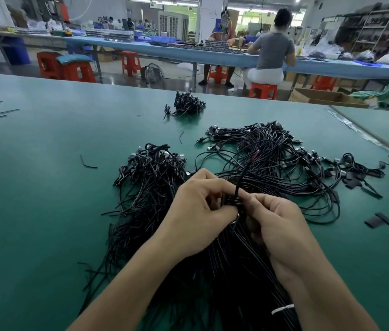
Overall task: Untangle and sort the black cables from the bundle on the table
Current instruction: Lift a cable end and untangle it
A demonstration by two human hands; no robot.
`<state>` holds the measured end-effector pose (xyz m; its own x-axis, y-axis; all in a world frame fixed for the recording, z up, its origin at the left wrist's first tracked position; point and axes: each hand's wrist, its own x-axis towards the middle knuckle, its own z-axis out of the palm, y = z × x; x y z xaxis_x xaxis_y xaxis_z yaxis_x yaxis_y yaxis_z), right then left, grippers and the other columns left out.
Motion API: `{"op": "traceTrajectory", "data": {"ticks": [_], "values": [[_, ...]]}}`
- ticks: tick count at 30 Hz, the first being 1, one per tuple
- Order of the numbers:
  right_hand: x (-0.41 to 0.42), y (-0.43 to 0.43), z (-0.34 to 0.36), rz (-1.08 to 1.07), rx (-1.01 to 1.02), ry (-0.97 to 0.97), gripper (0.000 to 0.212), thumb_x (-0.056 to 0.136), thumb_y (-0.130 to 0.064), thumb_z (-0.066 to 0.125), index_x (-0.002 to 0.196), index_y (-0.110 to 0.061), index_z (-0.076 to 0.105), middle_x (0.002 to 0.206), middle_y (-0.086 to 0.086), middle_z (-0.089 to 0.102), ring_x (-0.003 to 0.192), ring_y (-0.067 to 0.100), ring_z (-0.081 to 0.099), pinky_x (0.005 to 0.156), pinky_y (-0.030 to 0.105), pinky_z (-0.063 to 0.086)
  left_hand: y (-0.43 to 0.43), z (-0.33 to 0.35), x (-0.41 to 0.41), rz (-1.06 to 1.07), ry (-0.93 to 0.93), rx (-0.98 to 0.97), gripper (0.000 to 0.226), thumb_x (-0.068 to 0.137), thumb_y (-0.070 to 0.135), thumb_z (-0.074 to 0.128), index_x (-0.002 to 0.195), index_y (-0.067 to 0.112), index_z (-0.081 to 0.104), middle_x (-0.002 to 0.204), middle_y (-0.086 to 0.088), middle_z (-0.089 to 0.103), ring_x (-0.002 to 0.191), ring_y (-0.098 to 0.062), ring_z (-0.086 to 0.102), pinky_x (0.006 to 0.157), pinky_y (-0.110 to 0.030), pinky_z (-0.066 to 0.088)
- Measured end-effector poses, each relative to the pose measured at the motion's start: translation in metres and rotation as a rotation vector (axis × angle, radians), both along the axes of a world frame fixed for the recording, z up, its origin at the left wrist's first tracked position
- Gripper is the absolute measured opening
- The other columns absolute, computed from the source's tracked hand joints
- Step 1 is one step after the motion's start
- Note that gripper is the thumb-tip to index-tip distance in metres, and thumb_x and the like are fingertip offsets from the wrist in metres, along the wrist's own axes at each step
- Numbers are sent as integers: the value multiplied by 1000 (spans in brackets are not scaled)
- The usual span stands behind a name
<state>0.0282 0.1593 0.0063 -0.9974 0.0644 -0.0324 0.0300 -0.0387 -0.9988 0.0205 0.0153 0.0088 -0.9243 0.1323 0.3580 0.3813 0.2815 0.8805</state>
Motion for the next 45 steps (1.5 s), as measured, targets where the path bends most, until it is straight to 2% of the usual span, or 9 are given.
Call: {"op": "traceTrajectory", "data": {"ticks": [4, 8, 12, 19, 26, 30, 36, 40, 45], "values": [[0, 6, 3, -54, -41, -15, 28, 94, -17, 62, 70, -17, 77, 52, -3, 45, 44, 5, 34, 38, 14, 29, -2, 4, 8, -302, -156, 145, 35, 75, 31, 53, 101, 31, 77, 62, 13, 49, 57, -4, 43, 55, -16, 37], [0, 3, 0, -114, 60, 54, 18, 93, -16, 65, 77, -9, 70, 55, -5, 59, 51, 4, 51, 48, 18, 45, 4, -2, 3, -160, -78, 96, 43, 91, 54, 51, 91, 19, 76, 63, -2, 57, 59, -24, 49, 56, -31, 43], [0, 2, -4, -178, 160, 83, 21, 96, -20, 62, 77, -14, 67, 58, -2, 53, 58, 15, 45, 58, 35, 46, -3, -9, -4, -78, -21, 13, 7, 83, 27, 80, 84, 26, 74, 49, 16, 45, 46, -5, 36, 50, -18, 33], [4, -3, 2, -83, 138, 140, 26, 96, -17, 61, 71, -15, 66, 48, -14, 47, 45, 0, 36, 44, 12, 34, -4, -17, -9, 47, -153, -25, 23, 77, 38, 84, 89, 30, 65, 53, 11, 54, 44, 0, 41, 49, -16, 35], [8, -9, 3, 85, -127, -62, 33, 94, -12, 61, 62, -17, 67, 54, -3, 47, 45, 5, 39, 37, 15, 28, -5, -13, -9, 29, -146, 106, 24, 90, 9, 70, 95, 33, 72, 71, -3, 73, 56, -16, 61, 54, -34, 49], [9, -14, 3, 224, -257, -184, 43, 93, -16, 58, 52, -19, 70, 51, -1, 52, 39, 8, 43, 33, 17, 31, -3, -4, -8, 41, -173, 283, 38, 95, 4, 48, 97, 30, 76, 83, -7, 77, 81, -42, 70, 75, -50, 59], [4, -11, -6, 205, -220, -253, 31, 95, -28, 61, 68, -19, 73, 63, 7, 52, 47, 15, 45, 44, 24, 38, -3, 0, -4, -45, -136, 349, 33, 82, 15, 71, 111, 31, 67, 92, -6, 77, 95, -35, 70, 89, -45, 58], [4, -8, -3, 140, -143, -154, 47, 97, -19, 57, 52, -26, 72, 48, -8, 49, 38, 1, 42, 34, 15, 33, -5, -1, -3, -80, -65, 188, 56, 81, 1, 78, 124, 31, 57, 95, 8, 78, 80, -6, 70, 68, -10, 46], [4, -7, -3, 50, -91, -107, 39, 95, -21, 62, 59, -26, 74, 48, -6, 47, 39, 2, 38, 37, 15, 30, -9, 3, -1, -31, 27, 94, 30, 78, 2, 81, 99, 23, 73, 90, 7, 77, 77, -7, 70, 71, -15, 51]]}}
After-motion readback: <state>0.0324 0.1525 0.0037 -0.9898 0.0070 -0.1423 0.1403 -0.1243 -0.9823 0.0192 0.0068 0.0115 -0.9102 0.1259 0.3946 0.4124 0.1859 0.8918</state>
